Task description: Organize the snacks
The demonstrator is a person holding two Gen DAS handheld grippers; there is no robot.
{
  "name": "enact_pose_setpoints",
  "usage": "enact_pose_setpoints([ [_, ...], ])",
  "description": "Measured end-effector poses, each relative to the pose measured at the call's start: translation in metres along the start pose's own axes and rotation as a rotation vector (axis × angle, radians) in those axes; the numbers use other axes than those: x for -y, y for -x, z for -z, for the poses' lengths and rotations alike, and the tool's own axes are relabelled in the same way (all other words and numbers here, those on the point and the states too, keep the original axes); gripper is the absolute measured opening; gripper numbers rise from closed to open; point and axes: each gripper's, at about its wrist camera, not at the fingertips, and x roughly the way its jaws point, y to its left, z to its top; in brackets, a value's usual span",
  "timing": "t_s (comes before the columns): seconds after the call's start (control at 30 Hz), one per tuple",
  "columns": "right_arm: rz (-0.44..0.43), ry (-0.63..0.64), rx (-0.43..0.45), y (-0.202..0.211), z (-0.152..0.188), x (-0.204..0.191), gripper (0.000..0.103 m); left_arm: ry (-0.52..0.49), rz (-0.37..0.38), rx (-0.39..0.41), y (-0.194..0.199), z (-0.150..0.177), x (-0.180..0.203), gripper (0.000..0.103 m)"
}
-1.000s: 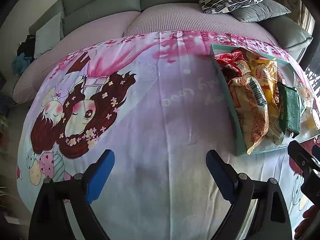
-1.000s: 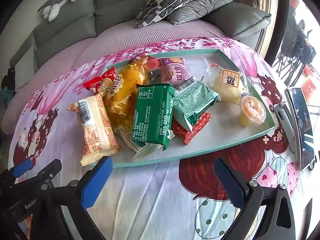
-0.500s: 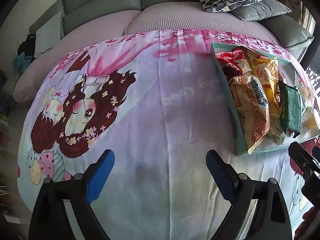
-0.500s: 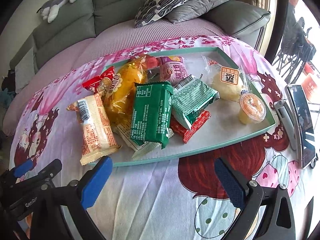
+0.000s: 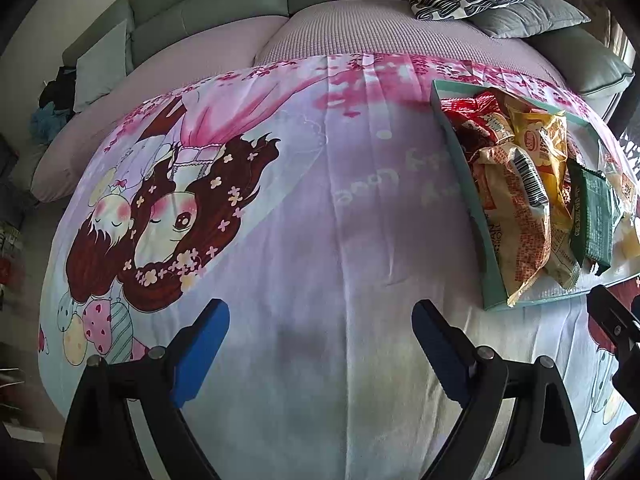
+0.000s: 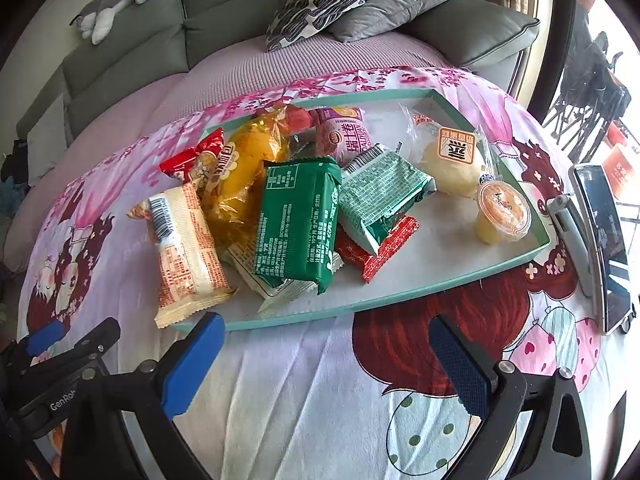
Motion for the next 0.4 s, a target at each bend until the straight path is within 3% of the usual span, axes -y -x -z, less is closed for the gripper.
enact_pose_setpoints([
  [0.4, 0.002, -0.006, -0.002, 0.0006, 0.0004, 0.0014, 0.103, 0.002, -0.006, 0.003, -0.0001, 0.0006, 0.0009, 0.093],
])
